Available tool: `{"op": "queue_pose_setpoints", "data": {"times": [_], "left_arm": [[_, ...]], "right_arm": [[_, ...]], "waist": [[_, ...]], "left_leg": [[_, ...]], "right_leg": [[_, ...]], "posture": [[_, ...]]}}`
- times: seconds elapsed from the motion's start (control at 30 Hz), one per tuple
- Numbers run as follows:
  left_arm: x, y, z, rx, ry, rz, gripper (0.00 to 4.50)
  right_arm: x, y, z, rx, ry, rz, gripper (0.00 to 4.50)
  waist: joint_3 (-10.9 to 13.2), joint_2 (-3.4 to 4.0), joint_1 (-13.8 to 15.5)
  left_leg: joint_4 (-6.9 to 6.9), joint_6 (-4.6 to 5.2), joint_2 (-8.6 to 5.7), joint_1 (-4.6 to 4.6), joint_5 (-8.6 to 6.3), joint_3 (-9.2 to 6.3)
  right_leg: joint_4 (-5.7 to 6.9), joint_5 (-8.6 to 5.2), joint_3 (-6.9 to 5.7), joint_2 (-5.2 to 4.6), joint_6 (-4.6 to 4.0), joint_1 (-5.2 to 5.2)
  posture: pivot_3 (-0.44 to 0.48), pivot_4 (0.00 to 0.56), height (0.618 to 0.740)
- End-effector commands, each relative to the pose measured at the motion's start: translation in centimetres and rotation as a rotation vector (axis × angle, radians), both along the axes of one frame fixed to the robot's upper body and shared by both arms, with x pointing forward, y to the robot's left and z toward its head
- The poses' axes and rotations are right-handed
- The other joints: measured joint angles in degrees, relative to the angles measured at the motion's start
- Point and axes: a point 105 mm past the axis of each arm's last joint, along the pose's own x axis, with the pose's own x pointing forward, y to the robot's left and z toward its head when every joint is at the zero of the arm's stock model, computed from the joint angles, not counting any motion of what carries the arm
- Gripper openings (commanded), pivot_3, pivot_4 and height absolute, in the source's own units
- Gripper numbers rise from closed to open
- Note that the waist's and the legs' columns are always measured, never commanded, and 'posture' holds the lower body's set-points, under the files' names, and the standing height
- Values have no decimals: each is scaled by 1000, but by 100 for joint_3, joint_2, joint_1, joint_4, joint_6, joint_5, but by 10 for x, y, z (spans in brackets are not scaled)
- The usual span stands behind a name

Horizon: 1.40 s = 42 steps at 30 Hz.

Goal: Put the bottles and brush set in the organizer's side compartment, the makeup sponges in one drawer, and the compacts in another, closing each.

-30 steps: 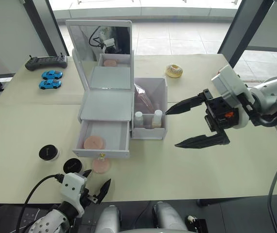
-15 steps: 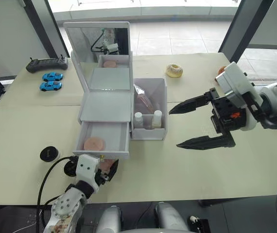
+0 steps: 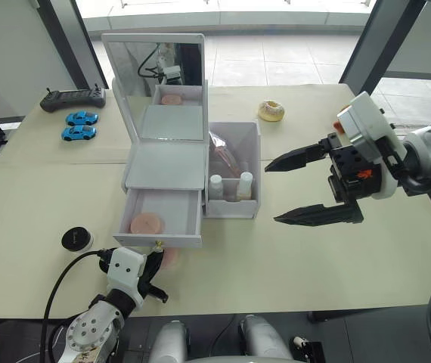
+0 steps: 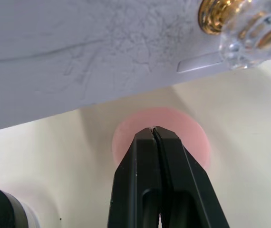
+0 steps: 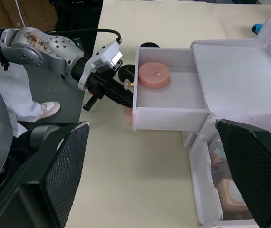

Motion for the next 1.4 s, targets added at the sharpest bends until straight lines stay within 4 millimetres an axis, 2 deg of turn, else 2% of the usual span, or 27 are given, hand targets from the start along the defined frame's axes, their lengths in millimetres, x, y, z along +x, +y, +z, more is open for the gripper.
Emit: {"op": "queue_pose_setpoints", "data": {"times": [0.03,0.07,0.23,0.5,1.0,1.1,1.2,1.3,1.4], "left_arm": [[1,-4,7,-74,-29,-15,409],[1,-4,8,-78,-33,-22,581],[3,-2,6,-61,-46,1,2086],[10,-8,0,-80,-33,18,4488],[7,-9,-19,-2,52,-16,4488],[8,-14,-19,-24,57,-30,3954],[9,-13,-19,-17,57,-26,3029],[6,-9,-20,27,71,-51,2958],[-5,-5,-15,82,93,-175,2958]], "right_arm": [[-3,0,9,12,-52,16,4500],[-2,0,9,11,-52,16,4500],[-2,-2,8,5,-48,6,4500],[-3,-6,9,4,-19,-2,4500],[-3,-8,9,4,-31,-13,4500],[-3,-8,9,7,-33,-14,4500],[-3,-8,10,4,-39,-14,4500],[-3,-8,11,3,-40,-9,4500],[-3,-9,9,-9,-31,0,4500]], "waist": [[0,0,-4],[0,0,-4],[0,0,-5],[1,-1,-1],[0,1,14],[-2,4,14],[-2,4,17],[-2,4,21],[-1,2,-1]], "left_leg": [[0,0,0,0,0,0],[0,0,0,-1,0,1],[0,0,0,-1,0,1],[1,0,-1,-2,0,0],[1,0,-1,0,0,0],[1,0,-1,0,0,0],[1,0,-1,-1,0,0],[2,0,-3,-1,0,0],[-1,0,-1,0,0,-1]], "right_leg": [[0,0,0,0,0,0],[0,0,0,0,0,-1],[0,0,1,0,0,-1],[-1,0,1,-1,0,0],[-1,-2,0,-1,3,0],[0,-2,0,-1,3,1],[0,-1,0,-1,3,1],[-1,-1,0,-3,2,2],[0,-2,-1,-1,3,0]], "posture": [[0,150,740],[0,150,740],[0,150,740],[0,150,740],[0,150,740],[0,150,740],[0,150,740],[0,150,740],[0,150,740]]}}
